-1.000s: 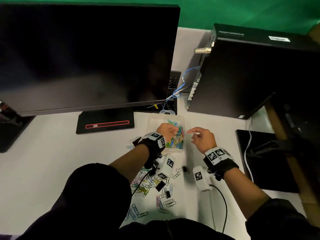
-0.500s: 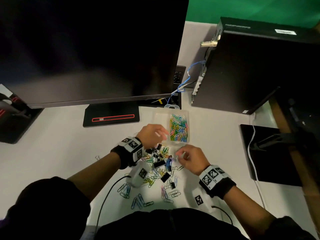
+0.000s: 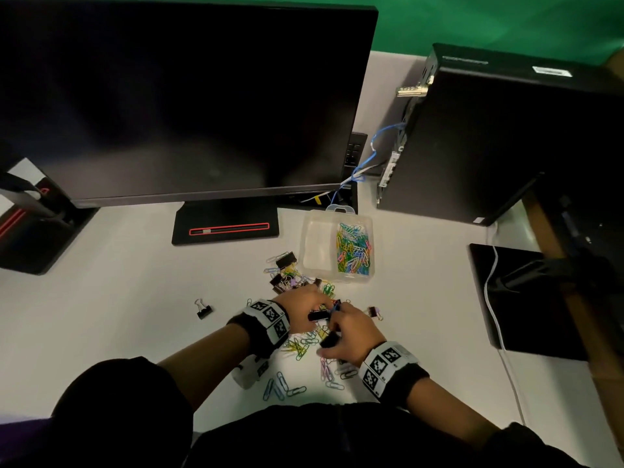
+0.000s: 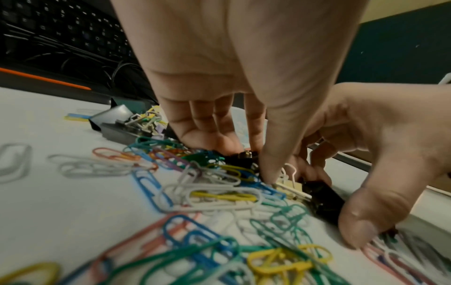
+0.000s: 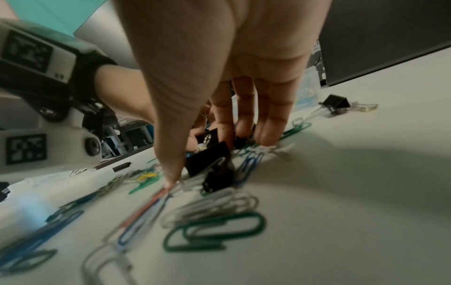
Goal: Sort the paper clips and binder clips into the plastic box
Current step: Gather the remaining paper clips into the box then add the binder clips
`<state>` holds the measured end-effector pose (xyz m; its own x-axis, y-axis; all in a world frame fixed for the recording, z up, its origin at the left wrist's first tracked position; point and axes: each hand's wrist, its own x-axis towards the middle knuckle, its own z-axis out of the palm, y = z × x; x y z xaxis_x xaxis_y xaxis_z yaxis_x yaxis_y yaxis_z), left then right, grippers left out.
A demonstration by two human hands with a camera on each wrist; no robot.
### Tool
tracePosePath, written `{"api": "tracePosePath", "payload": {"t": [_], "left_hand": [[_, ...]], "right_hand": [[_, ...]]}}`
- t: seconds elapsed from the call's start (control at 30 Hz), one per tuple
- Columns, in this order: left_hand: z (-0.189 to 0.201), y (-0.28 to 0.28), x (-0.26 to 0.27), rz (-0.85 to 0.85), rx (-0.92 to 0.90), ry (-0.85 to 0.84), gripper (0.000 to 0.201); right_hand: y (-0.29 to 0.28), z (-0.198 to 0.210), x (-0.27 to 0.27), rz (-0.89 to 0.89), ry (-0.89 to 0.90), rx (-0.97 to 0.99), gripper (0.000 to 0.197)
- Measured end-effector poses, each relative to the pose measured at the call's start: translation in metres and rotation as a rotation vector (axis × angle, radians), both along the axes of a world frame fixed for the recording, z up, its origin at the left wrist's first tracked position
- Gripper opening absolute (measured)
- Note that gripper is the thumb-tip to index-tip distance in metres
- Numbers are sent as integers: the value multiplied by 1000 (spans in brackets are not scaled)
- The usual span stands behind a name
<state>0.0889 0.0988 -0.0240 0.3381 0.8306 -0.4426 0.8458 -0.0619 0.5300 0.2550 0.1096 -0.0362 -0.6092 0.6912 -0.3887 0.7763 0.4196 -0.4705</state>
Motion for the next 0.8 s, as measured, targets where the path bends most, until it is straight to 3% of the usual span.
{"api": "tracePosePath", "payload": {"t": [0.2, 0.37, 0.47, 0.63, 0.8], "left_hand": [[4, 3, 6, 10, 8, 40, 43], [5, 1, 9, 16, 26, 59, 57], [6, 0, 6, 65, 68, 2, 55], [11, -2, -8, 138, 138, -76, 37], [15, -14, -37, 226, 173, -63, 27]], "right_hand": [[-3, 5, 7, -27, 35, 45, 29], [2, 13, 36, -176, 162, 79, 30], [7, 16, 62, -259, 192, 103, 31], [10, 13, 98, -331, 47, 93, 24], [8, 4, 101, -266, -79, 63, 25]]}}
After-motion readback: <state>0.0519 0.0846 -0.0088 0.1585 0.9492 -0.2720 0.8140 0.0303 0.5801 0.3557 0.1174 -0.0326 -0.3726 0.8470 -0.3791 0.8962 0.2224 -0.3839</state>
